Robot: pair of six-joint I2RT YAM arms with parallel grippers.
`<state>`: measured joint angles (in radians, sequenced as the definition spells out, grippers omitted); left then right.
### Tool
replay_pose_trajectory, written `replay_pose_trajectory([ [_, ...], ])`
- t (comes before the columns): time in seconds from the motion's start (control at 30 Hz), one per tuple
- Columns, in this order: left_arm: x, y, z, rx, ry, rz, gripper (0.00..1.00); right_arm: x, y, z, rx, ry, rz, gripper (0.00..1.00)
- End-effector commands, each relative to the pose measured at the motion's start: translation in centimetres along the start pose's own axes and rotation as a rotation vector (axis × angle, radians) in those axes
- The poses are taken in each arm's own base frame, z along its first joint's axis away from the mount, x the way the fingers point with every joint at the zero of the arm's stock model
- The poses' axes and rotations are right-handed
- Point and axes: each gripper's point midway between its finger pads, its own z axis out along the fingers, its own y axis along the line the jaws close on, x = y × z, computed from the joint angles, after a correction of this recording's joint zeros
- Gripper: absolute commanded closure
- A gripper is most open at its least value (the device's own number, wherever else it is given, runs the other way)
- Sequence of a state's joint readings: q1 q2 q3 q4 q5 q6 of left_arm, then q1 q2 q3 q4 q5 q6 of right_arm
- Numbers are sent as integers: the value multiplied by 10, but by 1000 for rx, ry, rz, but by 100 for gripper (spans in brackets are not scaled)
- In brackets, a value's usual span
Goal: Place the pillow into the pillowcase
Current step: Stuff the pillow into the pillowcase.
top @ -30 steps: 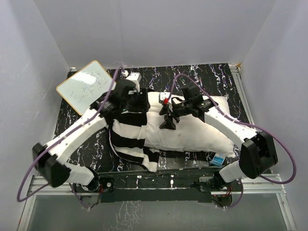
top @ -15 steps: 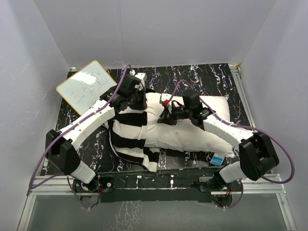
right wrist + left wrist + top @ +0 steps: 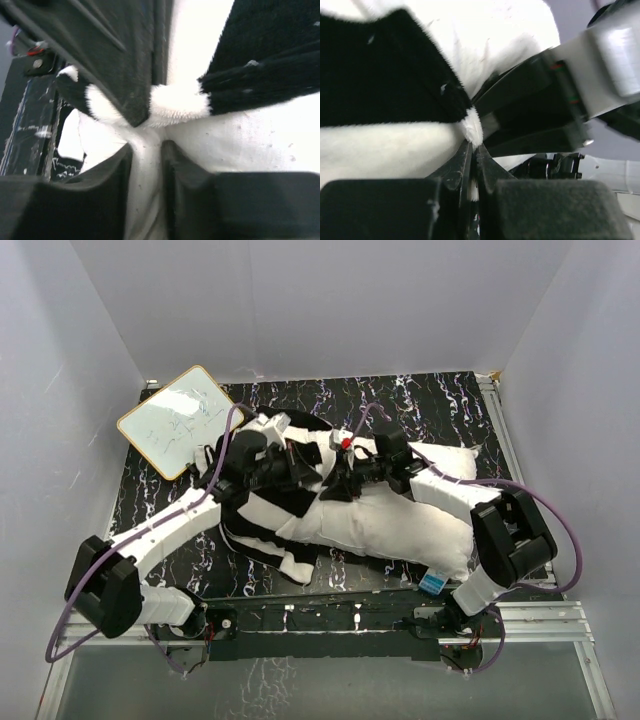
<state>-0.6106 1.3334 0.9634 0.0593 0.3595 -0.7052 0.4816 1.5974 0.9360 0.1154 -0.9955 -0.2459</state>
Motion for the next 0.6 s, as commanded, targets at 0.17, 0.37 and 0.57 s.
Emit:
replay_pose_trajectory([
  [0.17,74,27,-18,50,134,-39,85,8,41,-63,-134,180,-321,34],
  [0.37,79,32,-34,29,143,60,95,-78,-7,-92,113,94,-292,23],
  [0.57,78,26,-39,79,100,103,99,-94,-77,-86,295,57,-258,7],
])
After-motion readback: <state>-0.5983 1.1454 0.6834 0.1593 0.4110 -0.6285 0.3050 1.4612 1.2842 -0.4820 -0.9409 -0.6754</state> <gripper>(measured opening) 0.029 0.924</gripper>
